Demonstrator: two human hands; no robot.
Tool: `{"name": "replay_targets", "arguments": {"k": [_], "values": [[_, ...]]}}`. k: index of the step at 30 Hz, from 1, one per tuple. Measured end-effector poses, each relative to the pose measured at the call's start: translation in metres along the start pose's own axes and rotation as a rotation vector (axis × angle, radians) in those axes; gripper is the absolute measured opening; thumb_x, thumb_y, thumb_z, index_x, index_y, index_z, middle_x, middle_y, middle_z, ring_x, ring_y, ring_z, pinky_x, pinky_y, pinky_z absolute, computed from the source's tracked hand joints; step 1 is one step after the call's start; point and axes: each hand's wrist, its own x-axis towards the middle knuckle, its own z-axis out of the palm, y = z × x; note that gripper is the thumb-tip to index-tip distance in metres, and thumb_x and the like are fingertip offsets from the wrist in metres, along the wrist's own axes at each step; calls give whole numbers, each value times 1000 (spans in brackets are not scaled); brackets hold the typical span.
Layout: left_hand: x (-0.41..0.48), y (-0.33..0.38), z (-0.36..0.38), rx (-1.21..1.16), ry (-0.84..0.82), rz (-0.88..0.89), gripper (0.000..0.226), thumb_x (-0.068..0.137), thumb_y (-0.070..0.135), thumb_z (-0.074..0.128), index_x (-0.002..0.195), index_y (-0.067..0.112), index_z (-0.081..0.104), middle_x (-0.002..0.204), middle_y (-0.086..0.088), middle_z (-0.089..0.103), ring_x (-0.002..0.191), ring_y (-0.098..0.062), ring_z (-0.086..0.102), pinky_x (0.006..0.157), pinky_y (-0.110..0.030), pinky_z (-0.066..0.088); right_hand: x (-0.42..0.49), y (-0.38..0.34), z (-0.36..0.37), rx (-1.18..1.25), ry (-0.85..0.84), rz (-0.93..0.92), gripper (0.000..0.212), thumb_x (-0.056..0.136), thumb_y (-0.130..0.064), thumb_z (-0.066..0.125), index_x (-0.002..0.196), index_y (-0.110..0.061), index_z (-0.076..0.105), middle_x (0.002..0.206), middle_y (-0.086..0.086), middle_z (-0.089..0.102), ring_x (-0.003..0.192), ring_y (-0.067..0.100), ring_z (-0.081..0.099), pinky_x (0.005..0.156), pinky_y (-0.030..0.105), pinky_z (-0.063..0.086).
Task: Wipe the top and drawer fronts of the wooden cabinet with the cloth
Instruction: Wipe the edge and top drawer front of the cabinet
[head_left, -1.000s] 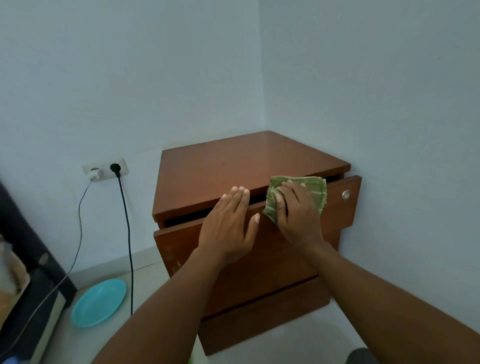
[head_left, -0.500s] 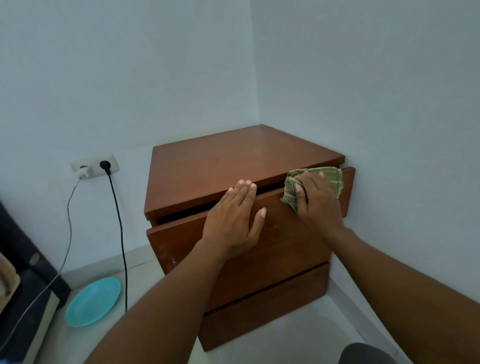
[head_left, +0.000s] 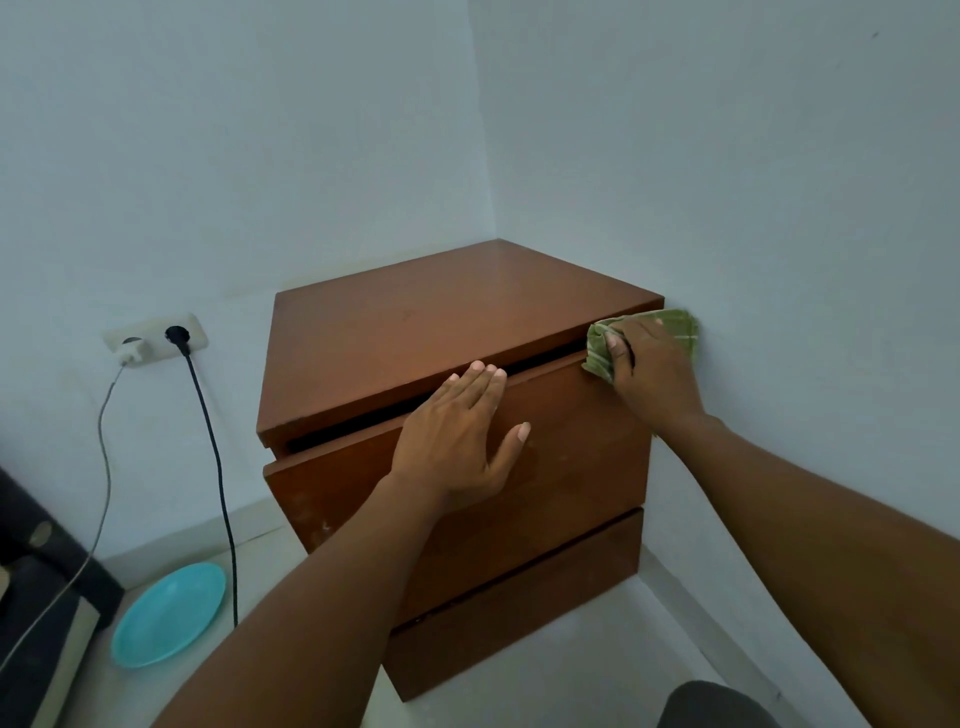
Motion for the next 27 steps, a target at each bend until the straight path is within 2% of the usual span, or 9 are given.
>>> {"name": "replay_targets", "arguments": {"k": [6,10,23,27], "values": [[3,-6,-3,-21,-29,15,78,100,65,25,160,15,19,166,-3,23,155,-13,10,122,-26,3,5,1,3,17,30,26,24,103,-22,48,109,-8,66,111,11,65,101,30,58,86,36,43],[7,-11,-2,-35,-51,16,81,99,67,24,161,15,15,167,-2,19,155,-13,7,122,-26,1,9,0,9,16,23,50,26,103,-22,47,112,-8,66,114,12,65,104,31,58,89,39,45],[14,-23,0,-48,-82,20,84,98,69,27,161,15,13,168,-2,16,155,-12,4,121,-26,0,18,-2,20,-6,34,21,24,103,-21,47,109,-7,65,110,13,64,100,30,57,83,35,42],[13,-21,-4,-75,-111,0,85,98,69,27,161,15,12,168,-1,14,155,-12,3,123,-28,2,18,-9,16,56,83,80,31,102,-24,44,106,-6,68,106,14,68,96,30,60,84,37,45]]}}
